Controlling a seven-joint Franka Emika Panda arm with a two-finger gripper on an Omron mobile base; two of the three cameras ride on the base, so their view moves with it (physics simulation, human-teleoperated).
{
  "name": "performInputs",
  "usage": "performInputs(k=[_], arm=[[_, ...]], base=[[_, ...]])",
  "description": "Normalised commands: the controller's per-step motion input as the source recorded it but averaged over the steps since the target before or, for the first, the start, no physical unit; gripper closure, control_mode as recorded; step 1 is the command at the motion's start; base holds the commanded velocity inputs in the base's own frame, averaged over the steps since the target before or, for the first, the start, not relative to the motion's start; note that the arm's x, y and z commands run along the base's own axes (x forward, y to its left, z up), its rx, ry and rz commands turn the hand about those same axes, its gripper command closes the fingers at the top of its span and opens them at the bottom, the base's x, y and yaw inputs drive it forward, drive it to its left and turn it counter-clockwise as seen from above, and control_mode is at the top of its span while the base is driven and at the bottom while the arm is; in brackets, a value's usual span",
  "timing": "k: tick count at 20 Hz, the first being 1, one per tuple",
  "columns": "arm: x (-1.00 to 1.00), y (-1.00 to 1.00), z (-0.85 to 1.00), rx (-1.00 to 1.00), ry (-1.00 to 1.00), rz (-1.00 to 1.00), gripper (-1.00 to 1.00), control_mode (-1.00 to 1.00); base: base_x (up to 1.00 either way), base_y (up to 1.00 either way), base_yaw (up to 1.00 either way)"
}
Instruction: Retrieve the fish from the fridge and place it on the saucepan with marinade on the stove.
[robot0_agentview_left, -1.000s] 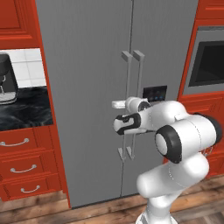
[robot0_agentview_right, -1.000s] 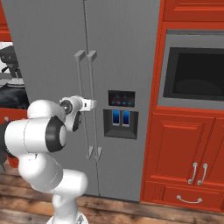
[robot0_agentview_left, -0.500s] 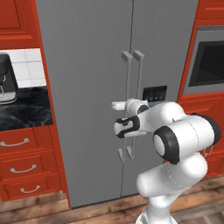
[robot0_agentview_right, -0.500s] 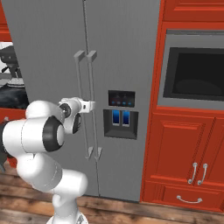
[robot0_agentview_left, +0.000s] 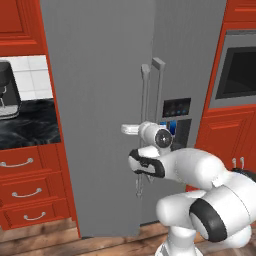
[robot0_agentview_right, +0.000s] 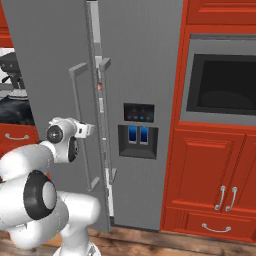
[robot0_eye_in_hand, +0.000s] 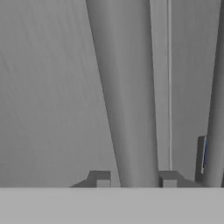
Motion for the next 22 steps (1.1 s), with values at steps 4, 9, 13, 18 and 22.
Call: performInputs(k=[4, 9, 13, 18, 22], arm=[[-0.50, 1.00, 0.38, 0.02, 0.25, -0.03, 1.00, -1.00], [-0.45, 1.00, 0.35, 0.01, 0.30, -0.06, 1.00, -1.00], [-0.49, 1.00, 0.12, 0.00, 0.32, -0.07, 1.00, -1.00], [-0.60, 1.00, 0.00, 0.00, 0.16, -0.05, 1.00, -1.00], [-0.66, 1.00, 0.00, 0.00, 0.10, -0.03, 1.00, -1.00]], base=[[0.00, 0.00, 0.00], [0.00, 0.00, 0.00], [0.00, 0.00, 0.00], [0.00, 0.00, 0.00], [0.00, 0.00, 0.00]])
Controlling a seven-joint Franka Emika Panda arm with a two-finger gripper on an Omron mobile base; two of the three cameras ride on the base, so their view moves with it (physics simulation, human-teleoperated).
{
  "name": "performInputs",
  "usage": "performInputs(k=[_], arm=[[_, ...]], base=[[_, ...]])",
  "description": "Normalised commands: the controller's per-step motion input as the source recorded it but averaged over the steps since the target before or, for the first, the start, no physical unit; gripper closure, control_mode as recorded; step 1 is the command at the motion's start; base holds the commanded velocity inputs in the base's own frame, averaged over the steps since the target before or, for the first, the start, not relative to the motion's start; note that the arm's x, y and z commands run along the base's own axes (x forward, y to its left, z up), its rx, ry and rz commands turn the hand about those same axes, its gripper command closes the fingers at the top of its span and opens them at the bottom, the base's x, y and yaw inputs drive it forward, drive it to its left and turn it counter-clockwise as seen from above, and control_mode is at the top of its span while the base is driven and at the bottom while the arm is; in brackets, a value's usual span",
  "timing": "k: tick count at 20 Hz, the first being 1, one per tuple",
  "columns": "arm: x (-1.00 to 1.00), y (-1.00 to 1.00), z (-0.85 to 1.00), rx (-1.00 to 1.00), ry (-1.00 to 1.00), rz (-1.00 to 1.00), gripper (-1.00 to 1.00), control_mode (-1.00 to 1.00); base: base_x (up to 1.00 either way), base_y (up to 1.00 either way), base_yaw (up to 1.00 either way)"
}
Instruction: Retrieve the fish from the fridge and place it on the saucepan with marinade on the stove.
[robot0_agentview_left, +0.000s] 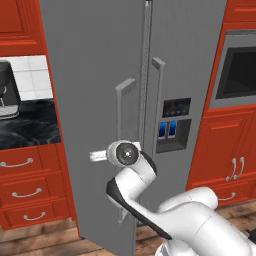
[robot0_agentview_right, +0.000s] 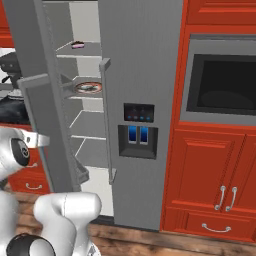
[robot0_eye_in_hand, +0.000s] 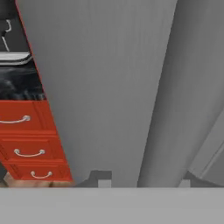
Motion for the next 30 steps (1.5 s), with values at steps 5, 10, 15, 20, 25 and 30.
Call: performInputs(k=[5, 10, 15, 20, 25, 30], arm=[[-0.75, 1.00, 0.00, 0.00, 0.05, -0.05, 1.00, -1.00], [-0.65, 1.00, 0.00, 0.00, 0.02, -0.08, 1.00, -1.00], [-0.02, 0.24, -0.04, -0.04, 0.00, -0.02, -1.00, -1.00], [-0.82, 0.00, -0.08, 0.00, -0.08, 0.00, -1.00, -1.00], [-1.00, -0.04, 0.02, 0.01, -0.28, 0.00, -1.00, -1.00], [-0.42, -0.85, 0.93, 0.23, -0.08, 0.06, -1.00, -1.00]], base=[[0.00, 0.00, 0.00], [0.00, 0.00, 0.00], [0.00, 0.00, 0.00], [0.00, 0.00, 0.00], [0.00, 0.00, 0.00], [0.00, 0.00, 0.00]])
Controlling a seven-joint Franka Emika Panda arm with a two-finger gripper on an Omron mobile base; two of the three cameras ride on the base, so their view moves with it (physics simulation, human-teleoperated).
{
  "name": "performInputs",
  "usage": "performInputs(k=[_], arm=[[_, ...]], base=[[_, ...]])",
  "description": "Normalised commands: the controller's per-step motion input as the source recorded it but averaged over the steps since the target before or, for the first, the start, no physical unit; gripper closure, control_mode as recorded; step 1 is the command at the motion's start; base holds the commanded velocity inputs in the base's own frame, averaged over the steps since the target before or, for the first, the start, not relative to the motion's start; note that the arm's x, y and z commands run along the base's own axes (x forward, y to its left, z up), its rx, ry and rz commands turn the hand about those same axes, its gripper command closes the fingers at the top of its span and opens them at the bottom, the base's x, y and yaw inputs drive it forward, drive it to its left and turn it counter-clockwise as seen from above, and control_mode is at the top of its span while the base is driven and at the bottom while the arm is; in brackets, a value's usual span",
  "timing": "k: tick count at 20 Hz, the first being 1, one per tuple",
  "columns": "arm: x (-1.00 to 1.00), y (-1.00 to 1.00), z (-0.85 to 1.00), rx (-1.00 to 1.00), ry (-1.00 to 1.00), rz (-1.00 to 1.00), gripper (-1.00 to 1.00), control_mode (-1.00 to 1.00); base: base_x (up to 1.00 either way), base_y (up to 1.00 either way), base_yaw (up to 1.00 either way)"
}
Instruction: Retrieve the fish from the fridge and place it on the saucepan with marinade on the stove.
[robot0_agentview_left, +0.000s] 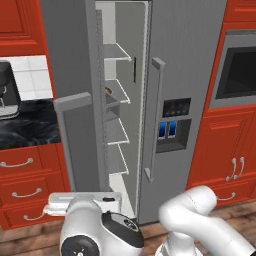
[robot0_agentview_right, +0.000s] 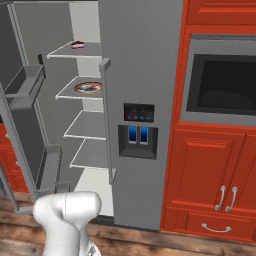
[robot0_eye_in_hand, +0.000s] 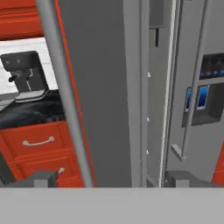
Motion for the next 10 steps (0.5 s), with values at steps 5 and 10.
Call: performInputs(k=[5, 10], arm=[[-0.14, -1.00, 1.00, 0.31, 0.00, 0.17, -1.00, -1.00], [-0.06, -1.00, 0.66, 0.28, 0.01, 0.21, -1.00, -1.00]], base=[[0.00, 0.00, 0.00], [0.00, 0.00, 0.00]])
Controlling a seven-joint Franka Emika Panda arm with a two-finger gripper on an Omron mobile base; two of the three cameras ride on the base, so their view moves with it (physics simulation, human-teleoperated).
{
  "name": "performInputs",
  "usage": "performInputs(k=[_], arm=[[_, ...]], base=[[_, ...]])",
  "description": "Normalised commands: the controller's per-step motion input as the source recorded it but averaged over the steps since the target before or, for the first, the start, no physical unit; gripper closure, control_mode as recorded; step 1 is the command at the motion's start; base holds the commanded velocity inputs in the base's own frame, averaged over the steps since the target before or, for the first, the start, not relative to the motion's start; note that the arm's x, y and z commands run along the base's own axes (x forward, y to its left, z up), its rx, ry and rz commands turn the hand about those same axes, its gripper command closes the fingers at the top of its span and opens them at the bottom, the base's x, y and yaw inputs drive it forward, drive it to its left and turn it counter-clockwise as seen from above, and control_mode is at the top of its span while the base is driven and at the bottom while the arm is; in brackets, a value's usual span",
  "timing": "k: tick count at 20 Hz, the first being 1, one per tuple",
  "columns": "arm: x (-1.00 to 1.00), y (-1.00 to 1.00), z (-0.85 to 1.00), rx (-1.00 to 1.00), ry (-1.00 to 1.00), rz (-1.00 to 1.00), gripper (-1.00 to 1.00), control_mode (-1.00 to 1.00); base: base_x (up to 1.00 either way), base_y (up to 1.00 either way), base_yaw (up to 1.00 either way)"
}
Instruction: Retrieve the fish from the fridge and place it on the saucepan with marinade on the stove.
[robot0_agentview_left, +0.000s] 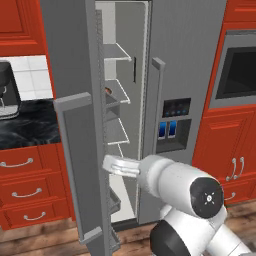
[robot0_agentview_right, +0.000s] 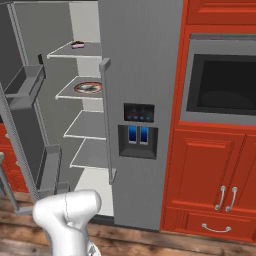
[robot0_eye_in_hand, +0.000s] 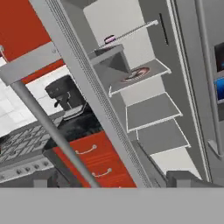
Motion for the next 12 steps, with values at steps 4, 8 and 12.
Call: performInputs(k=[4, 8, 12], arm=[[0.23, -0.80, 0.04, 0.19, 0.04, 0.27, -1.00, -1.00], [0.44, -0.68, 0.01, 0.10, 0.12, 0.29, -1.00, -1.00], [0.33, -0.63, 0.00, 0.10, 0.04, 0.27, -1.00, -1.00]], base=[[0.00, 0.00, 0.00], [0.00, 0.00, 0.00], [0.00, 0.00, 0.00]])
